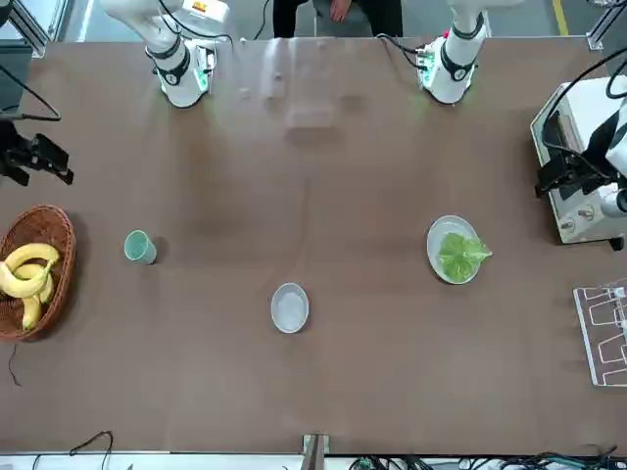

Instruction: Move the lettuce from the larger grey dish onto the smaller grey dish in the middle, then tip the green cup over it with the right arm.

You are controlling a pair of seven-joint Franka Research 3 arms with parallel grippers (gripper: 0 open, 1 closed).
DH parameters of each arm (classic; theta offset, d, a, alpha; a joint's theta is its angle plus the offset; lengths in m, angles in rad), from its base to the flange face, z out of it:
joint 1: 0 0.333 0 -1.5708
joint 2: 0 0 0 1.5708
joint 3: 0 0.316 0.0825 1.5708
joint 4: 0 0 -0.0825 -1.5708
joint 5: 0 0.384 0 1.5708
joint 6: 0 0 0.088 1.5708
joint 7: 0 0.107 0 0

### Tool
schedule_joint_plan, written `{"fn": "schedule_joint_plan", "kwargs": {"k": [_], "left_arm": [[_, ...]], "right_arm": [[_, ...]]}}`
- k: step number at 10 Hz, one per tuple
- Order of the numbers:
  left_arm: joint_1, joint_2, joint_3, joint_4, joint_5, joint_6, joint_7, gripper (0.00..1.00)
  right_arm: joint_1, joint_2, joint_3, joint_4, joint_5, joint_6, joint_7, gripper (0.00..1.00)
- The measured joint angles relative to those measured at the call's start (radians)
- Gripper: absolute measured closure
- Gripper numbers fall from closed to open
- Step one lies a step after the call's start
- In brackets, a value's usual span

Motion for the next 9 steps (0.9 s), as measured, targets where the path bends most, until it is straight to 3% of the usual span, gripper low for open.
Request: {"fn": "schedule_joint_plan", "kwargs": {"k": [2,5,9], "left_arm": [[-0.002,0.003,-0.003,-0.068,-0.002,0.065,-0.009,0.0],[-0.004,0.011,-0.035,-0.233,-0.007,0.194,-0.099,0.0],[-0.008,0.019,-0.118,-0.56,-0.007,0.559,-0.277,0.01]], "right_arm": [[0.0,0.001,-0.001,-0.002,0.012,-0.002,-0.053,0.0],[-0.017,0.002,-0.009,-0.021,0.077,-0.004,-0.212,0.0],[-0.217,0.018,-0.023,-0.137,0.261,0.074,-0.918,0.0]]}}
